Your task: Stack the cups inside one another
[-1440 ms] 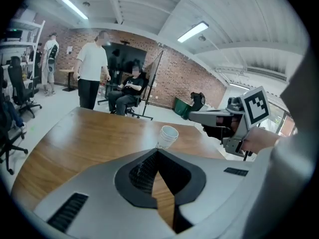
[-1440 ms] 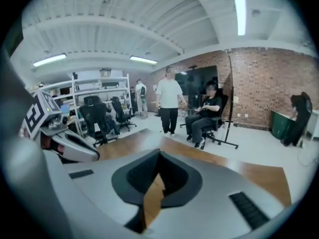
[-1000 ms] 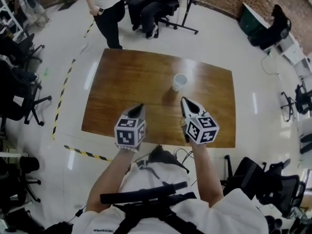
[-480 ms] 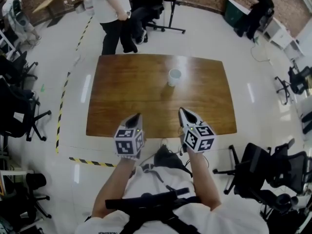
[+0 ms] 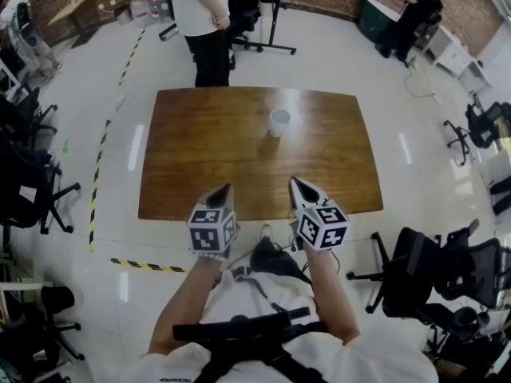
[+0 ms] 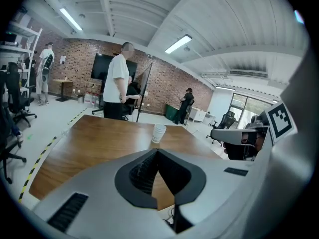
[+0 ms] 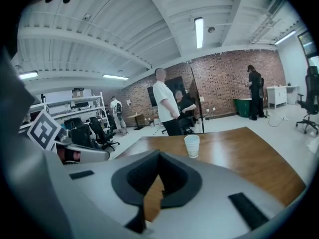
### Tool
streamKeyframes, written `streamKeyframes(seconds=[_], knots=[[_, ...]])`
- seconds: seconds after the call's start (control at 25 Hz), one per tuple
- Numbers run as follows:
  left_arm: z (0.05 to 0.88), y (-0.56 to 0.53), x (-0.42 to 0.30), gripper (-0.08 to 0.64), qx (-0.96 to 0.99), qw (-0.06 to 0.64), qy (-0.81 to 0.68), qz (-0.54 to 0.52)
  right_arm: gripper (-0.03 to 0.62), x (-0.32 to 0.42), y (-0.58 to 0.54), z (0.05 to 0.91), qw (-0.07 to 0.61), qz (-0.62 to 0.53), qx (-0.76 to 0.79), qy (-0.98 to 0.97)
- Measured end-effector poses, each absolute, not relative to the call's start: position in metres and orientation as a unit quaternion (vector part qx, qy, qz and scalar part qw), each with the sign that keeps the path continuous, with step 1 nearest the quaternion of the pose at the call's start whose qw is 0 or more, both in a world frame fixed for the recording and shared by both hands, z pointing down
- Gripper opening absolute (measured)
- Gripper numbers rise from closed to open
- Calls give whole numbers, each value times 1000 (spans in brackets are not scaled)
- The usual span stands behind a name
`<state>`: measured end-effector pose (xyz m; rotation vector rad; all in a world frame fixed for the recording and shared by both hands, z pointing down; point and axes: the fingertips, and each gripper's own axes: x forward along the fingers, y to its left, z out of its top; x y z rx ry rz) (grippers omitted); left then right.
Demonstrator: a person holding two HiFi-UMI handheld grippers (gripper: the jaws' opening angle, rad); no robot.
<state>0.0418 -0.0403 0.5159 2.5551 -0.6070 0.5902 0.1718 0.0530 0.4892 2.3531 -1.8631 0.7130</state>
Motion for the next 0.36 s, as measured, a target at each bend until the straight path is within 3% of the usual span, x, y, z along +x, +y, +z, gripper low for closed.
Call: streamKeyframes(seconds=[0.36], knots=[[511, -34, 57, -2, 927, 222, -214, 213, 3, 182, 60, 485, 24, 232, 763, -603]])
